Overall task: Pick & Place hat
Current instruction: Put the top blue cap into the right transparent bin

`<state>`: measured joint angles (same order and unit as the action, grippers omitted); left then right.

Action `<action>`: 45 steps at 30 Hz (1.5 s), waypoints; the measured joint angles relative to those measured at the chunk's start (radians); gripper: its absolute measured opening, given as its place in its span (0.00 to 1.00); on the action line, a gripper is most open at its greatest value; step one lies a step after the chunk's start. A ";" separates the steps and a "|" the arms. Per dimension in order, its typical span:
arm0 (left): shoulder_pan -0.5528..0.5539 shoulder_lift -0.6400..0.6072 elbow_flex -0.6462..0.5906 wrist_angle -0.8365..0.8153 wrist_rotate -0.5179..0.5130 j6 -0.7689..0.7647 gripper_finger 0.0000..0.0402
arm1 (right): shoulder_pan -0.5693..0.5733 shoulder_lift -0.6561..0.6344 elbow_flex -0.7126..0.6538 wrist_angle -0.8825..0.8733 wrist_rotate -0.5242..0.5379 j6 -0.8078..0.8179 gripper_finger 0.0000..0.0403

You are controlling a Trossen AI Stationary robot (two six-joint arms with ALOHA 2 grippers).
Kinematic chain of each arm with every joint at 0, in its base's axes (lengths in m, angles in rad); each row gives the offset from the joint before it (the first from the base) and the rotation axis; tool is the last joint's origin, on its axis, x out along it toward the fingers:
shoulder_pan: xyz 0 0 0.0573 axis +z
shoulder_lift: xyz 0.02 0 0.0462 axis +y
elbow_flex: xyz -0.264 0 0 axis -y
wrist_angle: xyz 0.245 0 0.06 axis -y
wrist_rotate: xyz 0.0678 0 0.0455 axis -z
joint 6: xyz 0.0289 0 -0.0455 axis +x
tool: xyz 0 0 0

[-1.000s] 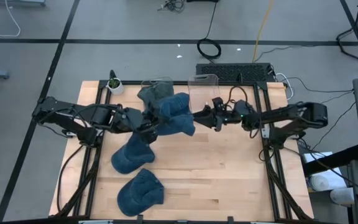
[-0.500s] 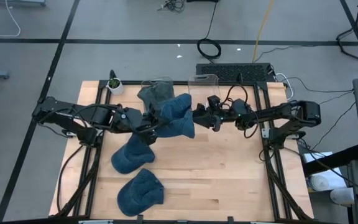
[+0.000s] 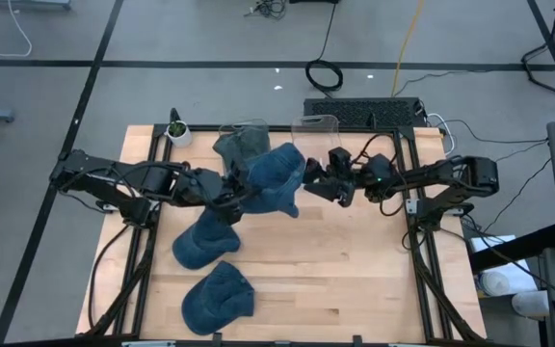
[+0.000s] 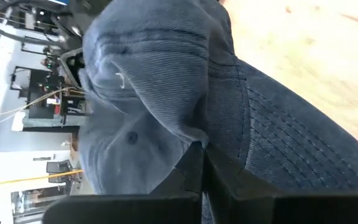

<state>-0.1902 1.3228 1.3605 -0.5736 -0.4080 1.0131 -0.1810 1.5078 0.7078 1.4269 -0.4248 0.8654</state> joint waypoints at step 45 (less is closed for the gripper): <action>-0.009 0.158 -0.050 0.051 -0.040 0.060 0.02 | -0.054 -0.161 0.231 -1.139 0.037 0.051 0.51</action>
<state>-0.1993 1.4803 1.3110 -0.5222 -0.4480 1.0731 -0.2348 1.3464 0.9392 0.2876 -0.3881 0.9164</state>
